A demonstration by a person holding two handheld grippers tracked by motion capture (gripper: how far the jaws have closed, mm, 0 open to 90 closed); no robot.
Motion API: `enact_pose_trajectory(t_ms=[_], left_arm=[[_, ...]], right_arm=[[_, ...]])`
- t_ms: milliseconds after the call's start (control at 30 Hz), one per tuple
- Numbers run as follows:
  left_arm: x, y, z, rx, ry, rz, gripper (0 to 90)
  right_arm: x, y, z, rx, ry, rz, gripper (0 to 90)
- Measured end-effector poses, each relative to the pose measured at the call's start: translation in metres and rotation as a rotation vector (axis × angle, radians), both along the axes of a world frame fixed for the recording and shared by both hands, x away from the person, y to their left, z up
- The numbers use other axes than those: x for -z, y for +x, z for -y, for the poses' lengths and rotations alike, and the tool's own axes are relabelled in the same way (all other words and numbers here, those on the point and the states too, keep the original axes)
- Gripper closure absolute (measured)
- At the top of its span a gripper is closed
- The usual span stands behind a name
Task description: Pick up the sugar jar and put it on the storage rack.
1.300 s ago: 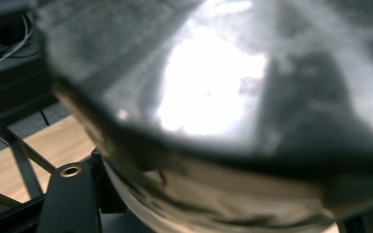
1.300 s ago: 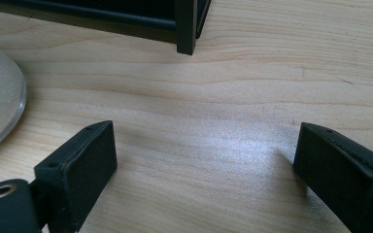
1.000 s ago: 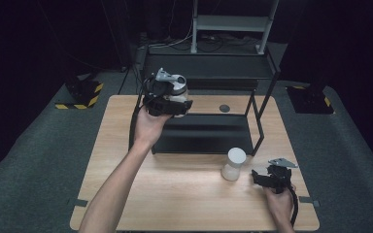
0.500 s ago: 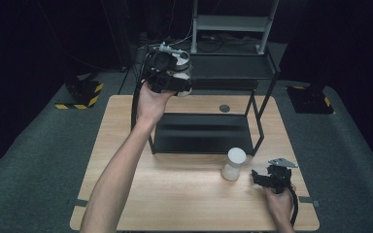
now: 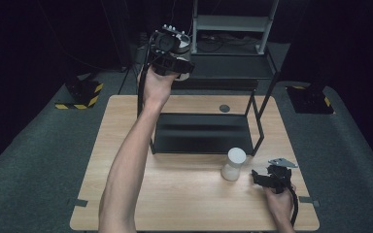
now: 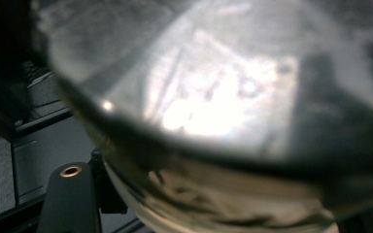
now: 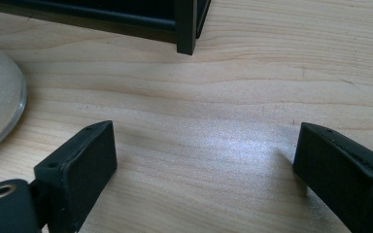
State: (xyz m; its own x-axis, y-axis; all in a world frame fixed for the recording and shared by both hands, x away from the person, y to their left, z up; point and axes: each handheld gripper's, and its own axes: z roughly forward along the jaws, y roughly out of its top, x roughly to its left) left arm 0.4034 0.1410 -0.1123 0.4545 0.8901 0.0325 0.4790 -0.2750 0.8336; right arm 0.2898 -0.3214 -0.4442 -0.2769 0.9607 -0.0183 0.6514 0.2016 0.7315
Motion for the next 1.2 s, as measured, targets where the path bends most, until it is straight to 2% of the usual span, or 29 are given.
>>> enact_pose_trajectory(t_ms=[300, 500, 633, 733, 833, 933, 1067, 1200], left_arm=[[0.005, 0.021, -0.001, -0.050, -0.029, -0.013, 30.9], [0.009, 0.032, 0.007, -0.075, 0.001, -0.031, 30.9], [0.014, 0.037, 0.010, -0.083, -0.007, -0.034, 30.8], [0.016, 0.039, 0.015, -0.094, 0.021, -0.037, 30.9], [0.017, 0.042, 0.015, -0.099, 0.010, -0.039, 30.8], [0.018, 0.043, 0.016, -0.100, 0.025, -0.043, 30.8], [0.024, 0.043, 0.009, -0.093, -0.009, -0.035, 30.8], [0.025, 0.042, 0.008, -0.086, -0.010, -0.029, 30.8]], right_arm=[[0.000, 0.000, 0.000, -0.001, 0.000, 0.001, 7.7], [0.000, 0.000, 0.000, 0.000, 0.000, 0.001, 7.7], [0.000, 0.000, 0.000, -0.002, -0.001, 0.001, 7.7], [0.000, 0.000, 0.000, -0.002, -0.002, 0.001, 7.7], [0.000, 0.000, 0.000, -0.002, -0.002, 0.002, 7.7], [0.000, 0.000, 0.000, -0.002, -0.002, 0.002, 7.7], [0.000, 0.000, 0.000, -0.001, -0.001, 0.001, 7.7], [0.000, 0.000, 0.000, -0.001, -0.002, 0.002, 7.7]])
